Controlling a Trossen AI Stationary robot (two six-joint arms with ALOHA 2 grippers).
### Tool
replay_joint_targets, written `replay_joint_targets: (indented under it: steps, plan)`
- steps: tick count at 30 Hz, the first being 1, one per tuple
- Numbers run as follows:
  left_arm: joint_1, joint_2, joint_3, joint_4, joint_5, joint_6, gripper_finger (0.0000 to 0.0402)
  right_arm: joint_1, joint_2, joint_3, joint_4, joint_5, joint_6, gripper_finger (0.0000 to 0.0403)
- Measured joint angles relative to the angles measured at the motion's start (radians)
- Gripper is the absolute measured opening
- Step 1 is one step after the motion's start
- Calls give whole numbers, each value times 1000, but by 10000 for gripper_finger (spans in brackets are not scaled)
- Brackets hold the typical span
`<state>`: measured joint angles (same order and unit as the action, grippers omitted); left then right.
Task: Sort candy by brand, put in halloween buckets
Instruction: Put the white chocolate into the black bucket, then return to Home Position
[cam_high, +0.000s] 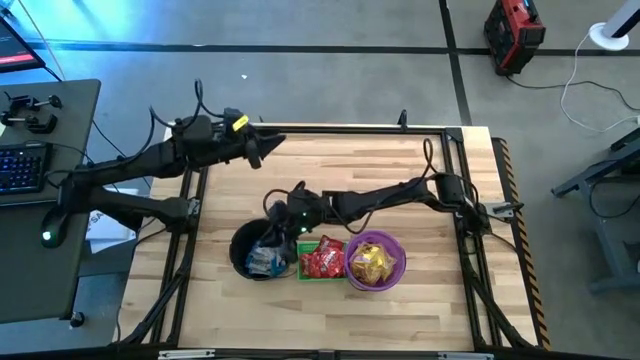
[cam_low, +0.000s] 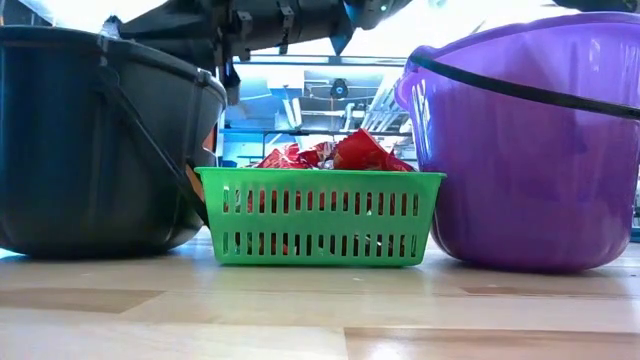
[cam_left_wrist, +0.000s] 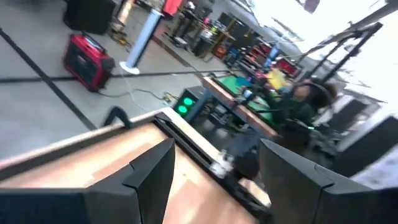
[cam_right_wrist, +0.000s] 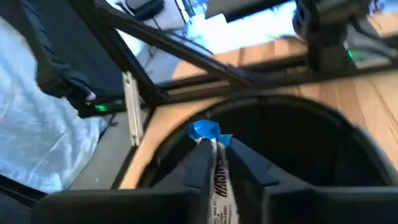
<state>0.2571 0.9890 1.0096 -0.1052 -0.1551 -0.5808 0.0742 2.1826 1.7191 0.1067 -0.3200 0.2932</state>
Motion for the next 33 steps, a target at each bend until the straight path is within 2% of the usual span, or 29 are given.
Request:
replay_joint_targets:
  steps: [3,9,11,14,16,18,21,24,25,29,33]
  plan:
    - [-50,0,0,8,-7,-26,218,5,0,0,-44,38,5,101]
    - [-143,0,0,59,-91,-38,218,5,-26,1,-100,25,-38,218]
    - [-161,0,0,71,-115,-38,218,-1,-32,1,-134,22,-39,241]
    - [-178,0,0,74,-128,-35,218,-11,-60,0,-185,9,-93,248]
    - [-184,-2,0,73,-127,-15,218,-16,-109,0,-239,26,-174,235]
    - [-188,-12,0,64,-127,6,218,-27,-162,2,-313,67,-262,203]
    - [-188,-39,0,44,-126,44,218,-57,-231,3,-482,83,-407,120]
    - [-176,-66,0,11,-118,106,218,-112,-293,1,-679,79,-472,26]
    - [-172,-75,0,5,-106,128,218,-137,-315,1,-740,70,-478,15]
    - [-160,-104,-13,11,-42,265,201,-227,-387,1,-956,58,-503,14]
    - [-163,-168,-138,91,8,279,132,-300,-461,-1,-994,56,-488,4]
